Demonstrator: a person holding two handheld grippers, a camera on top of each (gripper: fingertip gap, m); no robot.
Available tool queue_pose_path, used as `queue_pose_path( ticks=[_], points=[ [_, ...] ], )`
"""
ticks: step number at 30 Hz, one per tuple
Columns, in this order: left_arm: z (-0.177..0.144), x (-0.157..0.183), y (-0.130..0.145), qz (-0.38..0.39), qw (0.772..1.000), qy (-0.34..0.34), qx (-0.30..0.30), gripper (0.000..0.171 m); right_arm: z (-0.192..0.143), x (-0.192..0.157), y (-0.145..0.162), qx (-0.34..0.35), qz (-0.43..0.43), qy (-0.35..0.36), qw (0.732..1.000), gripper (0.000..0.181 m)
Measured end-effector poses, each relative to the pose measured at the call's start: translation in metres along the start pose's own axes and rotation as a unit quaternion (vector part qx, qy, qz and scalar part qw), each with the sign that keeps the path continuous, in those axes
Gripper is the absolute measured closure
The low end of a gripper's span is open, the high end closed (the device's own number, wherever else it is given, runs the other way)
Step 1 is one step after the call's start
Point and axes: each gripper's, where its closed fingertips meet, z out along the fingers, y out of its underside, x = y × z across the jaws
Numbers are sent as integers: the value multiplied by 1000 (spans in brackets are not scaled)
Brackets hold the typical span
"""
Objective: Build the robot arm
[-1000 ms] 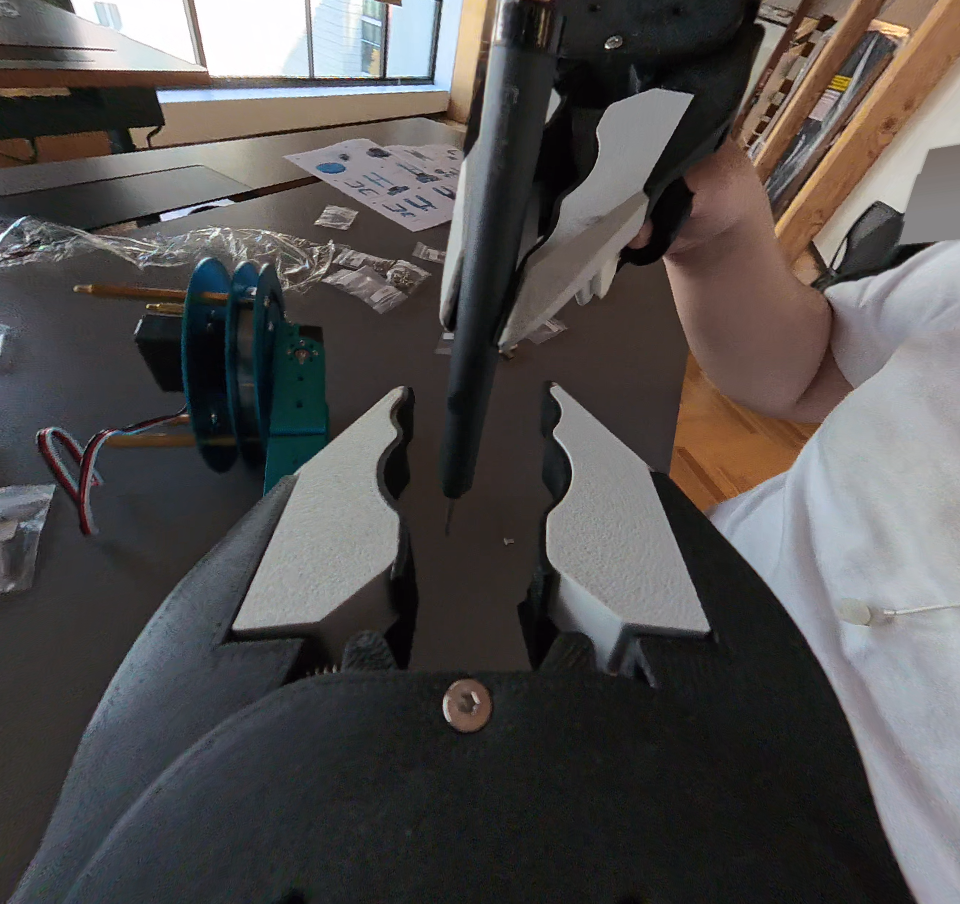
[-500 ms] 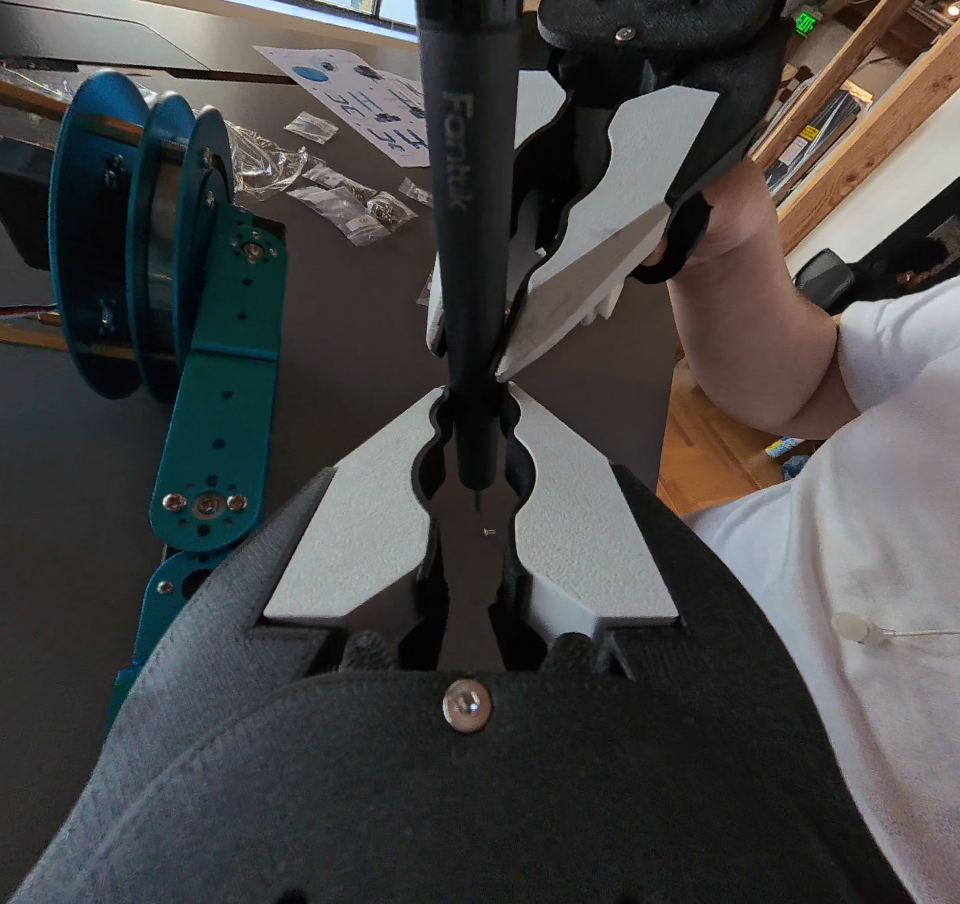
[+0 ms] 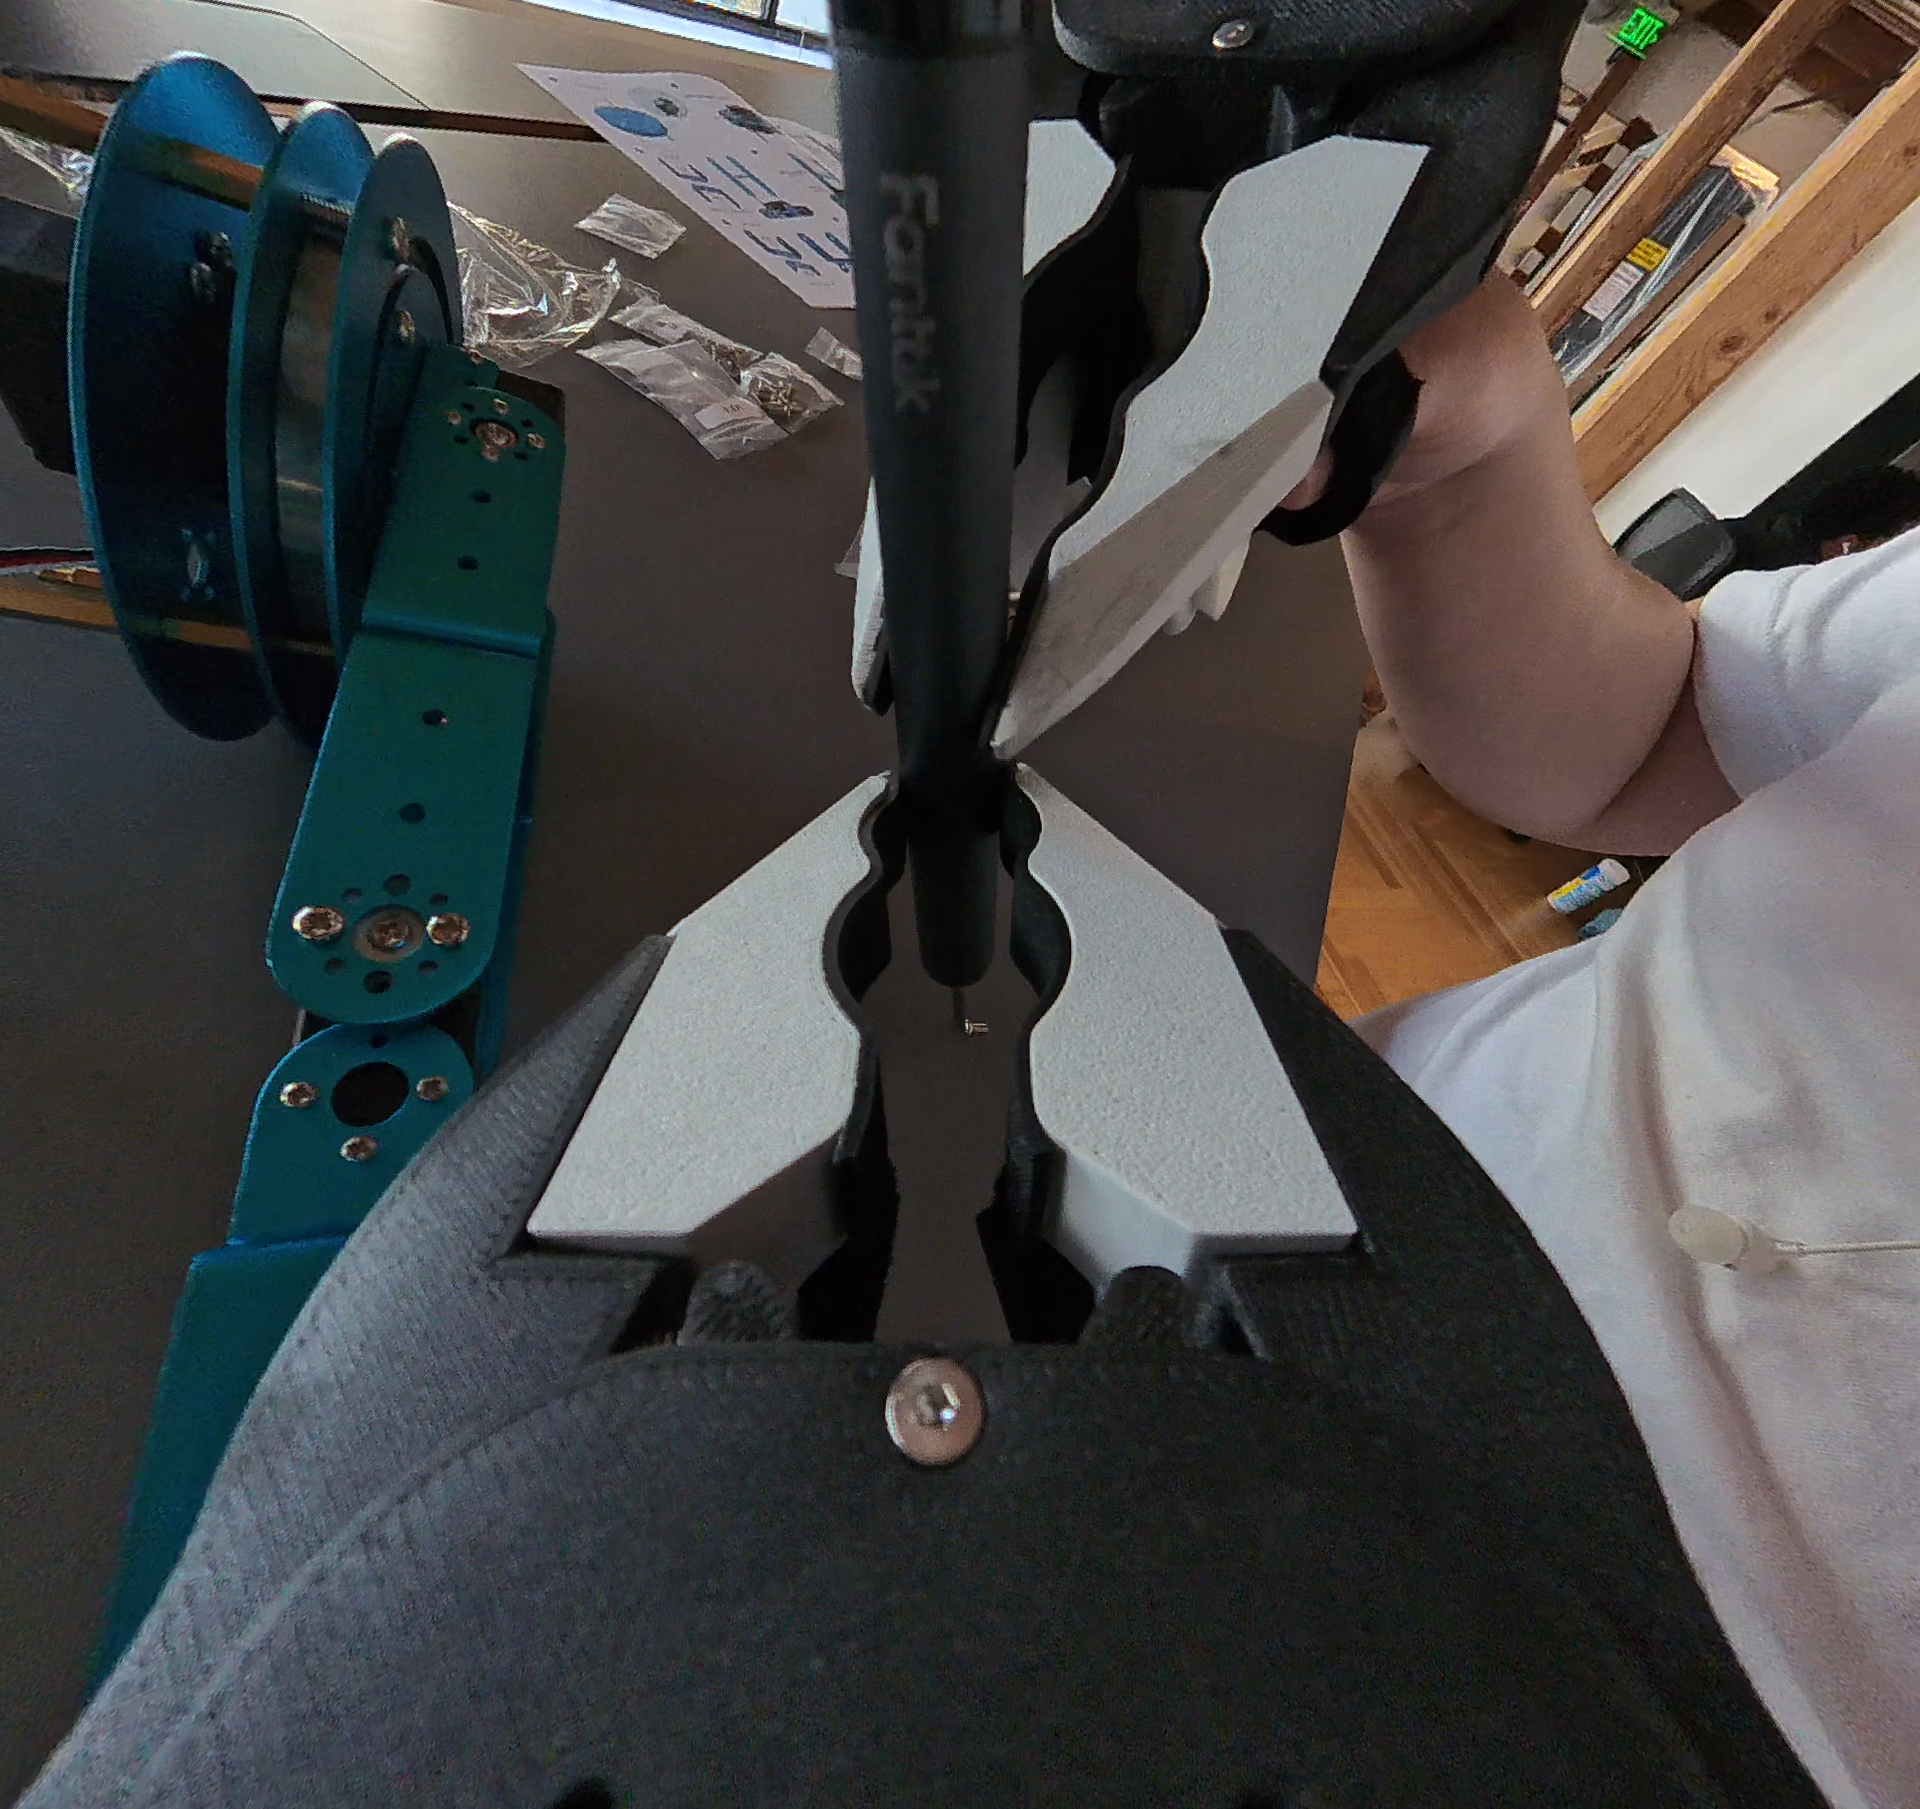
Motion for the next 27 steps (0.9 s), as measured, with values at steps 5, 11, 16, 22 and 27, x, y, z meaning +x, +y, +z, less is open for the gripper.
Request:
queue_pose_path(
  ticks=[5, 11, 16, 22, 27],
  points=[
    [3, 0, 2, 6, 1000, -2, -2, 155, 0, 1, 4, -7, -1, 4, 1000, 165],
    [5, 2, 6, 1, 1000, -1, -4, 155, 0, 1, 8, -11, 3, 2, 1000, 165],
    [4, 2, 4, 0, 1000, -6, -1, 155, -1, -1, 6, -8, -1, 1, 1000, 165],
    [0, 5, -9, 6, 1000, -16, 7, 155, -7, -6, -7, 12, -13, -6, 1000, 163],
    [-7, 3, -24, 26, 998, -49, 4, 155, -12, -17, -30, 46, -17, -24, 998, 145]
  ],
)
